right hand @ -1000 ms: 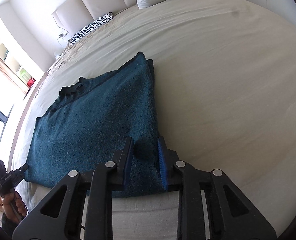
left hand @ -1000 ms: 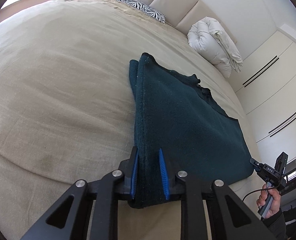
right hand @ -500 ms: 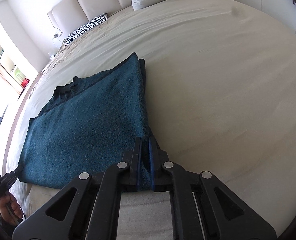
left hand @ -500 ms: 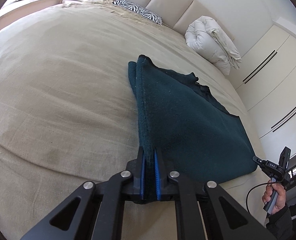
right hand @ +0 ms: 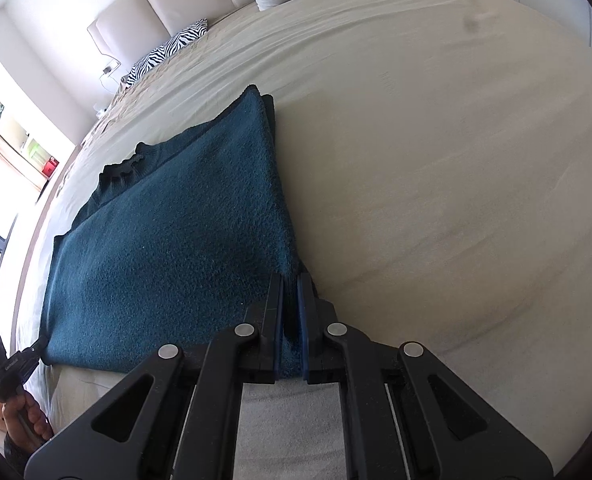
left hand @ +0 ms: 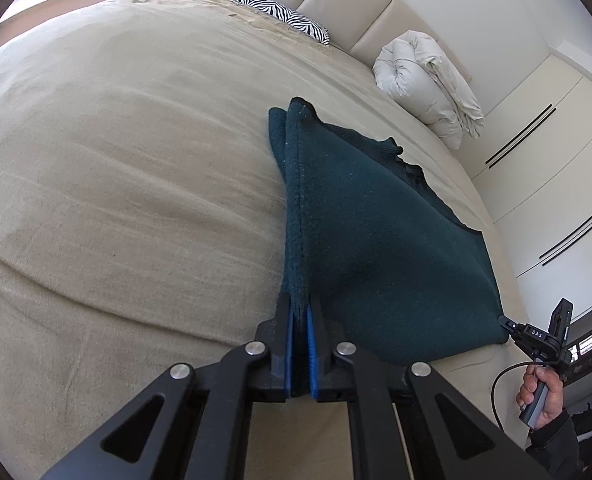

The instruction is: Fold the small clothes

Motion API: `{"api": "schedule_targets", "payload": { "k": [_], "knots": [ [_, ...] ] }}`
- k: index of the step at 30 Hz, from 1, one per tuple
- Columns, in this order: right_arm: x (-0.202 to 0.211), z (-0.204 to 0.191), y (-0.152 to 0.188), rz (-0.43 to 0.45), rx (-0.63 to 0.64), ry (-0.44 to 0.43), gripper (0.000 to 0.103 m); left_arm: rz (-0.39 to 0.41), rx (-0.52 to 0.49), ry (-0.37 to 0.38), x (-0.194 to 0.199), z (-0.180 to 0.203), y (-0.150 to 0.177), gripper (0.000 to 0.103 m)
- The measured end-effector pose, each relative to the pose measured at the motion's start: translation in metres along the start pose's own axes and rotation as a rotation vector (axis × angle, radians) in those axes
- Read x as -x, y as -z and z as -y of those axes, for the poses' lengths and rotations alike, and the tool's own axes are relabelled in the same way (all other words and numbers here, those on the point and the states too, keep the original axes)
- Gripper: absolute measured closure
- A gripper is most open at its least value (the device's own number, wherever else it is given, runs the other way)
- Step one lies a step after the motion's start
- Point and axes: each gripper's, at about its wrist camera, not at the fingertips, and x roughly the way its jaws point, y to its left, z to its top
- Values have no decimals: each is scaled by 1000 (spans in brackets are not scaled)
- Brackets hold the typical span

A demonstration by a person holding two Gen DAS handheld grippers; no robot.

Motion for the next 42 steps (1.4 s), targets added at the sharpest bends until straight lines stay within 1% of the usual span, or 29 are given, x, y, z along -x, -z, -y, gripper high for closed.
{"api": "schedule_targets", "payload": {
  "k": [2,4,5,6,7,8,9,11,12,13,15,16,17,19,21,23,24,25,26,28,30,31,33,34,36,39,40,41,42],
  "knots": [
    [-1,0,1,0,-1,-9,97,-4,6,11,1,-2,0,95],
    [0,5,1,-4,-29,-35,96,-6,13,20,2,-5,0,93],
    [1,7,1,-9,-47,-47,96,-9,18,23,3,-6,0,89],
    [2,9,1,-13,-62,-52,95,-16,24,8,5,-6,0,75],
    [5,9,0,-12,-76,-47,88,-18,35,14,8,-6,0,72],
    [10,9,0,-3,-86,-33,85,-15,44,10,13,-7,0,66],
    [16,9,-1,20,-91,-21,81,-2,47,-14,19,-5,-1,58],
    [30,5,-3,68,-89,-1,81,36,33,-50,34,1,-5,53],
    [38,2,-5,88,-90,-1,78,59,17,-58,41,7,-9,53],
    [42,-3,-8,104,-92,-17,74,78,-5,-62,45,14,-14,53],
    [49,-19,-15,123,-81,-86,69,102,-64,-61,47,34,-27,46],
    [46,-31,-19,116,-69,-126,59,113,-88,-54,43,44,-34,44],
    [41,-45,-24,107,-56,-167,55,116,-109,-46,37,54,-42,43],
    [24,-74,-34,77,-42,-257,54,121,-158,-29,19,77,-56,43],
    [0,-104,-45,36,-51,-341,54,113,-222,-30,-6,100,-72,42],
    [-29,-136,-54,-11,-46,-421,54,103,-254,-24,-33,115,-86,42],
    [-44,-152,-58,-38,-46,-452,54,97,-271,-25,-46,119,-93,42],
    [-59,-165,-60,-67,-47,-474,54,99,-289,-48,-59,122,-99,42],
    [-74,-177,-63,-99,-51,-497,54,100,-300,-68,-70,122,-104,42],
    [-102,-194,-66,-149,-69,-545,54,66,-269,-79,-91,109,-112,43],
    [-123,-204,-67,-183,-84,-547,54,32,-229,-98,-104,90,-110,46],
    [-131,-205,-69,-191,-93,-542,54,26,-215,-98,-106,81,-105,47],
    [-144,-195,-73,-193,-127,-541,56,28,-186,-47,-104,62,-95,55],
    [-150,-187,-76,-191,-157,-555,57,36,-166,-24,-99,55,-91,56],
    [-154,-166,-80,-170,-230,-605,58,39,-137,-1,-94,45,-88,63],
    [-150,-135,-88,-97,-311,-619,59,41,-122,-8,-92,42,-85,71],
    [-150,-123,-91,-81,-345,-631,62,44,-124,-13,-91,43,-82,72],
    [-148,-111,-93,-62,-373,-627,64,48,-127,-16,-91,43,-81,72],
    [-145,-99,-96,-34,-386,-588,65,53,-131,-19,-90,44,-79,72]
  ]
}}
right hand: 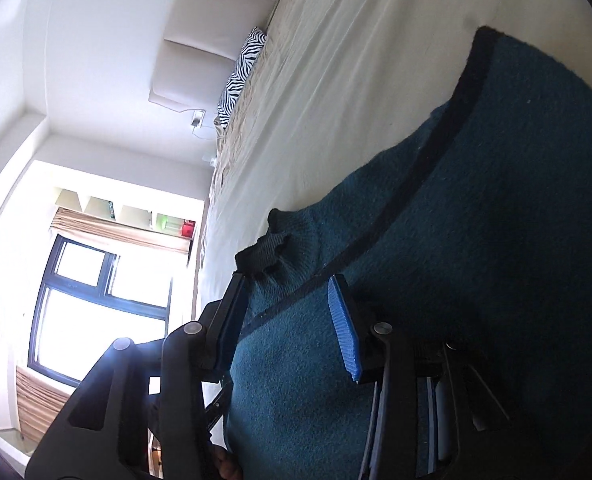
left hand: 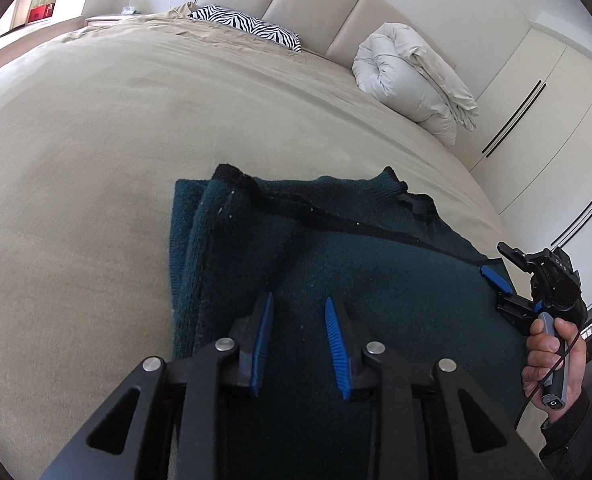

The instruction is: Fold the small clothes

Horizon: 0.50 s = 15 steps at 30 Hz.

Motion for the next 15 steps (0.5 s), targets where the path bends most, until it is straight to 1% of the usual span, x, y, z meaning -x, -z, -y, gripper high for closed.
{"api": "schedule_targets", "payload": {
  "k": [1,2,3,4,5,6,7,8,9,10,11,12,14,15],
  "knots": [
    [9,7,-8,45,4,51,67,3,-1,0,0,0,1,72],
    [18,14,-14,72,-12,47,71,3,1,4,0,0,1,73],
    [28,19,-18,93,-38,35,72,2,7,9,0,-2,0,73],
    [40,21,-19,133,-52,69,69,0,17,15,0,-3,-1,73],
    [53,19,-19,175,-54,128,69,-2,29,21,0,-5,-2,74],
    [63,16,-16,196,-54,151,66,-5,39,19,3,-5,-2,75],
    [71,12,-10,196,-59,131,65,-10,46,0,8,-2,-2,76],
    [76,4,1,182,-59,75,65,-8,49,-25,17,3,0,74],
    [78,-6,15,152,-44,18,62,3,44,-26,28,11,4,66],
    [78,-19,30,116,-14,-25,59,17,34,-5,39,20,11,61],
    [77,-33,49,81,22,-67,58,22,18,4,48,31,18,53],
    [69,-44,69,38,53,-112,56,19,-9,-3,54,43,28,48],
    [44,-58,111,-101,81,-175,54,-22,-71,-17,57,66,50,40],
    [31,-59,129,-161,87,-184,54,-43,-96,-26,55,74,61,39]
  ]
}}
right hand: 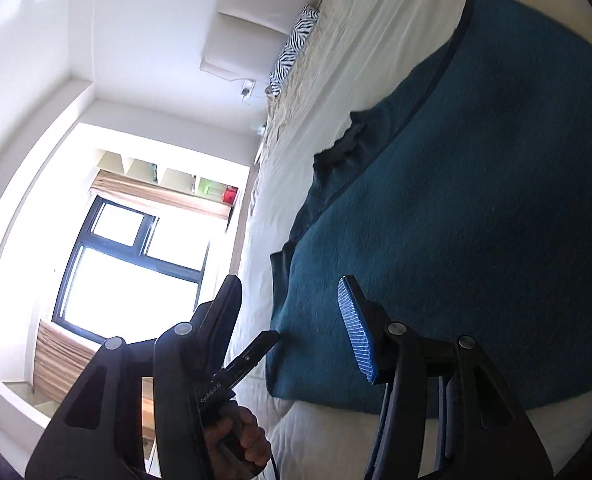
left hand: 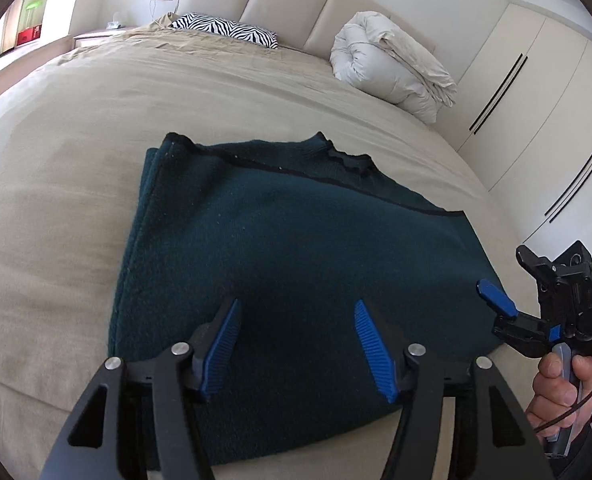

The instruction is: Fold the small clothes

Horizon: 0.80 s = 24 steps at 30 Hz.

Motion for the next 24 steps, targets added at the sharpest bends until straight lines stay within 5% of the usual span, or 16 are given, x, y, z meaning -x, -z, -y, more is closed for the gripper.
{"api": "schedule_targets", "payload": {
  "k": [3,5,11,16,19,24],
  "knots": [
    [-28,17,39,-96,-5,77,55,-50,-54,-56,-15,10,23,40],
    [-21,30,39,-78,-27,92,66,-41,-55,-62,-15,10,24,40],
    [83,77,5,170,-140,189,67,-62,-79,-82,-19,13,24,40],
    [139,68,5,323,-142,305,60,-57,-82,-80,-20,12,26,40],
    [148,48,14,298,-67,322,59,-55,-81,-76,-20,10,26,40],
    [97,14,20,191,38,299,59,-49,-61,-45,-14,7,25,39]
  ]
}}
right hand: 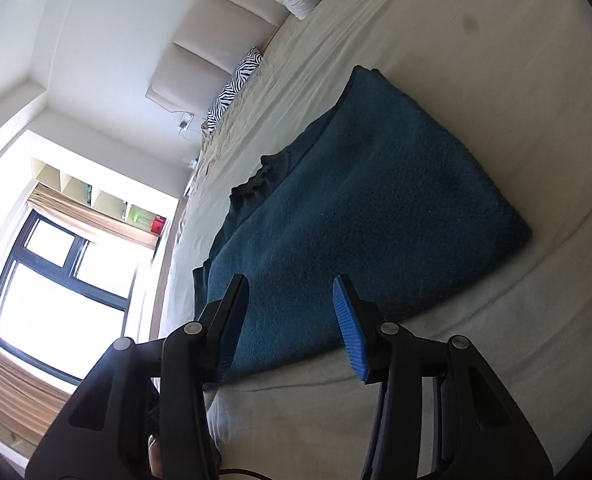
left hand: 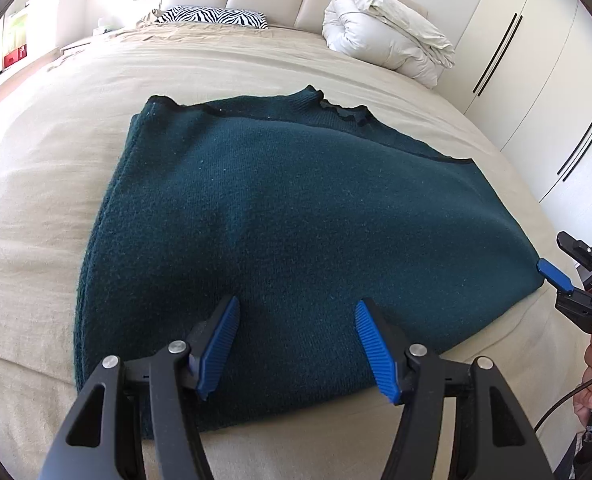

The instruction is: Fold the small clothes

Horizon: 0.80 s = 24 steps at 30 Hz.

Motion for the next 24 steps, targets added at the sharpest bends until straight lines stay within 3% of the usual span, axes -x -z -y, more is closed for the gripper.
{"api": "schedule_targets", "payload": {
  "k": [3,4,6,8,12,15,18,24],
  "knots": [
    [-26,-21,4,-55,33,-27,59,25,71,40,19,-15,-3,38],
    [-34,-26,5,-72,39,-40,55,57,103,50,31,-24,-5,37],
    [-43,-36,7,-96,51,-67,51,122,165,49,53,-45,-9,27],
    [-52,-46,6,-110,76,-84,48,148,243,66,66,-73,-16,25],
    [-68,-60,3,-185,84,-132,47,69,403,182,54,-121,-27,31],
    [-82,-70,1,-250,93,-153,47,4,469,285,36,-133,-28,32],
    [-96,-81,-1,-300,107,-156,47,-79,497,341,16,-134,-27,32],
    [-123,-92,-5,-379,73,-201,46,-143,551,418,2,-137,-31,32]
  ]
}}
